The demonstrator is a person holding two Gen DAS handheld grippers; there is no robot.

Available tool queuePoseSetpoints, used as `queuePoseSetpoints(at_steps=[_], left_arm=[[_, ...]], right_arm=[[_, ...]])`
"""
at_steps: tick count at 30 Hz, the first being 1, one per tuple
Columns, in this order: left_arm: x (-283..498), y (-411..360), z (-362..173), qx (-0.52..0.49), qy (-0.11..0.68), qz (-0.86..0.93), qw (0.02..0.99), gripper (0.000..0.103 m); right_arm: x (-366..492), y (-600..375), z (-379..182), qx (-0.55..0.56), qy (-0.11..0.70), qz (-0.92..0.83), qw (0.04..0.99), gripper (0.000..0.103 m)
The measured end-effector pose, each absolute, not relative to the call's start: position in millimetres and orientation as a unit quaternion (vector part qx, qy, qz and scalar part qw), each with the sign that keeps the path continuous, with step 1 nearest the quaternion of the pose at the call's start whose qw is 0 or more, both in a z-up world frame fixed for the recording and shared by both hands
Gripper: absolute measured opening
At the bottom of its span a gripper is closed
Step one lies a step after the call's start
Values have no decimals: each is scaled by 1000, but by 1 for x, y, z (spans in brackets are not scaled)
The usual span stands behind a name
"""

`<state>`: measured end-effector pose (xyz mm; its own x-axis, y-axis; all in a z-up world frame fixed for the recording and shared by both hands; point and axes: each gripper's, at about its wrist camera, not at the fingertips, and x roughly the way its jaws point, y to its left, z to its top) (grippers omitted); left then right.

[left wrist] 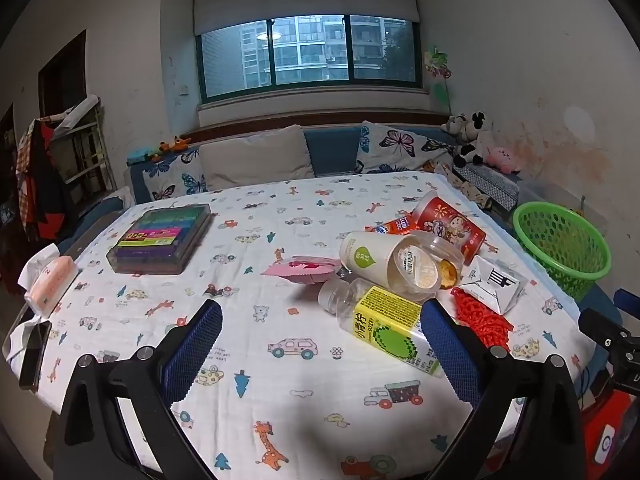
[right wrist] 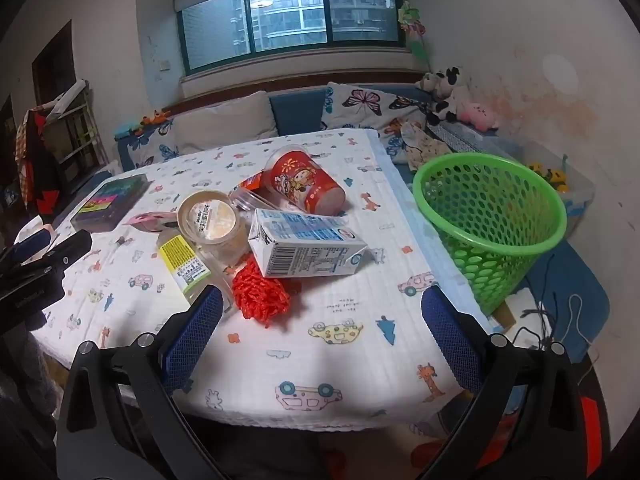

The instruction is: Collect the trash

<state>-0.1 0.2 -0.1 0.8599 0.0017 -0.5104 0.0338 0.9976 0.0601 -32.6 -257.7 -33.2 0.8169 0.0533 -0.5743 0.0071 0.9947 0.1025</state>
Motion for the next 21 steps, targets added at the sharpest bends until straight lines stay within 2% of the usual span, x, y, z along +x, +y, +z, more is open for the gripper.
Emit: queuePoseSetpoints(at_steps=[21], left_arm=[[3, 3, -4, 33, 272, -3, 962, 96]], right_arm=[[-34, -257, -35, 49, 303, 15, 951, 99]])
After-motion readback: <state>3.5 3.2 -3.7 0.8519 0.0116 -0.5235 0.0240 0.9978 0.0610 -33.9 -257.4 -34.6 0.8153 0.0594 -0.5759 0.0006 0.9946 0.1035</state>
